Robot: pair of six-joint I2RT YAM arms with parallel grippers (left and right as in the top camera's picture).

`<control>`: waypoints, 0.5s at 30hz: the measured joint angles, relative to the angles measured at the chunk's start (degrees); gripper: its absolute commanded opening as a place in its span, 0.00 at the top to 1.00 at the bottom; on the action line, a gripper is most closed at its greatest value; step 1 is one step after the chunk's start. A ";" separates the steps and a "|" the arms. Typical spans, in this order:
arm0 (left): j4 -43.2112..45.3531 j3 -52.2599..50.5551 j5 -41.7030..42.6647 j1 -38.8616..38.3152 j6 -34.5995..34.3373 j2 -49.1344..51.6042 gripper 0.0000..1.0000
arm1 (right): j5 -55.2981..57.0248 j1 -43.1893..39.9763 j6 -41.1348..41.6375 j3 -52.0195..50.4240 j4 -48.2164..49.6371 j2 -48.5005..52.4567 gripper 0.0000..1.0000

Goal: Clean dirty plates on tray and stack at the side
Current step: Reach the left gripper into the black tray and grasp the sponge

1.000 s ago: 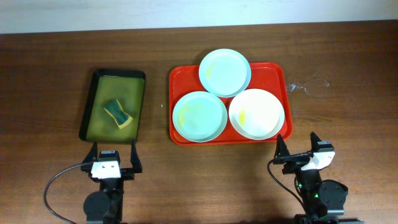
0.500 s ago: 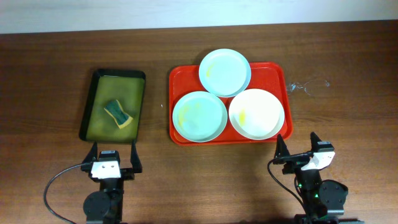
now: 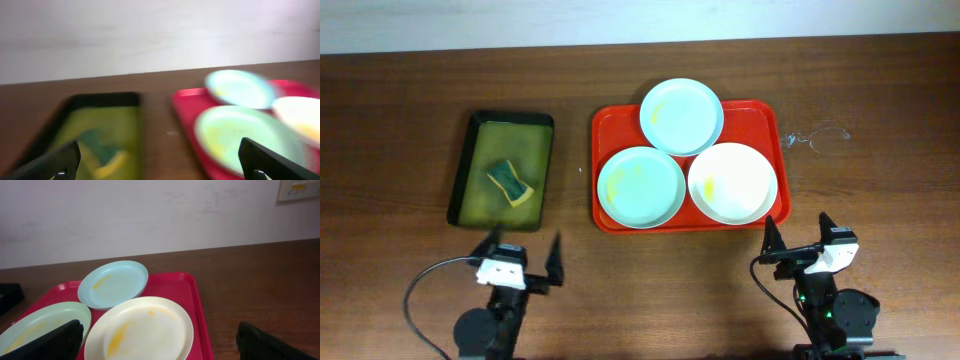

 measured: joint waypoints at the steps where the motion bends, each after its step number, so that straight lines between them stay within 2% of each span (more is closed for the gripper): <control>1: 0.83 0.00 6.75 0.00 -0.81 0.00 0.01 | 0.00 0.00 -0.02 0.00 0.00 0.00 0.02; 3: 6.25 0.00 18.47 0.00 -1.73 0.04 0.01 | -0.02 0.00 -0.02 0.00 0.00 -0.02 0.02; 4: 12.76 0.00 21.62 0.00 -2.25 0.26 0.01 | 0.00 0.00 -0.02 0.00 0.02 -0.07 0.02; 5: 19.78 0.11 24.33 0.00 -3.06 0.04 0.01 | 0.00 0.00 0.00 0.00 0.02 -0.07 0.02; 7: 28.44 0.33 26.34 0.00 -4.33 -0.22 0.01 | -0.02 0.00 -0.04 0.00 0.00 -0.07 0.02; 8: 28.24 1.55 26.05 0.00 -4.57 -0.22 0.01 | -0.02 0.00 -0.02 0.00 0.02 -0.07 0.02; 9: 24.13 4.74 23.98 0.00 -4.96 0.00 0.01 | 0.00 0.00 -0.02 0.00 0.02 -0.11 0.01; 12: 4.26 19.76 16.63 0.00 -2.21 5.05 0.01 | 0.00 0.00 0.00 0.00 0.00 -0.11 0.02; 15: -19.15 40.02 7.50 0.00 2.03 19.85 0.01 | 0.00 0.00 0.02 0.02 0.00 -0.07 0.02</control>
